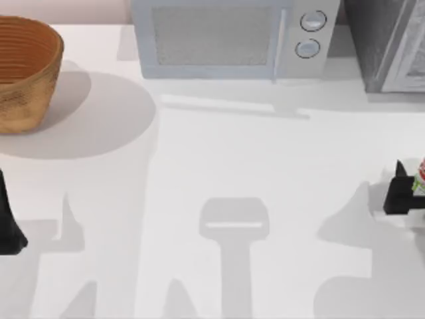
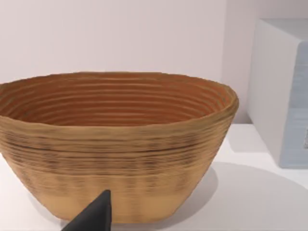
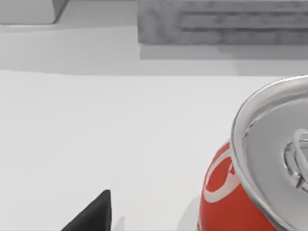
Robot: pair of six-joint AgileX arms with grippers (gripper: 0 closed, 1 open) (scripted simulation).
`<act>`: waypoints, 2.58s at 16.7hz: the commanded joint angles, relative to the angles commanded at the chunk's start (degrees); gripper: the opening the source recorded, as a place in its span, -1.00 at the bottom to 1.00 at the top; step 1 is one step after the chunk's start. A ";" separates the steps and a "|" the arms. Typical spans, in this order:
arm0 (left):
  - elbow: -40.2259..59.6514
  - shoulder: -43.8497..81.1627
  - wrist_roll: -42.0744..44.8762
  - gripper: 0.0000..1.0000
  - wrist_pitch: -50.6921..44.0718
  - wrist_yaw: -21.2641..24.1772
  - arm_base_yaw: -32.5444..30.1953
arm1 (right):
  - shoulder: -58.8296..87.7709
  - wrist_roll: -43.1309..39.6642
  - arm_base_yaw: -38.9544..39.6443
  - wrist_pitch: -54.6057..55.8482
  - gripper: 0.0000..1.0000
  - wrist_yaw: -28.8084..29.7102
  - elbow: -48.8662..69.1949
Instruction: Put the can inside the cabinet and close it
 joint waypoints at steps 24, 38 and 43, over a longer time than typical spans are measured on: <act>0.00 0.00 0.00 1.00 0.00 0.00 0.00 | 0.90 -0.07 -0.23 -0.79 -1.00 -0.20 1.69; 0.00 0.00 0.00 1.00 0.00 0.00 0.00 | -25.08 -0.03 -0.37 -33.40 -1.00 -0.30 7.33; 0.00 0.00 0.00 1.00 0.00 0.00 0.00 | -43.24 -0.11 -0.20 -55.99 -1.00 -0.66 11.20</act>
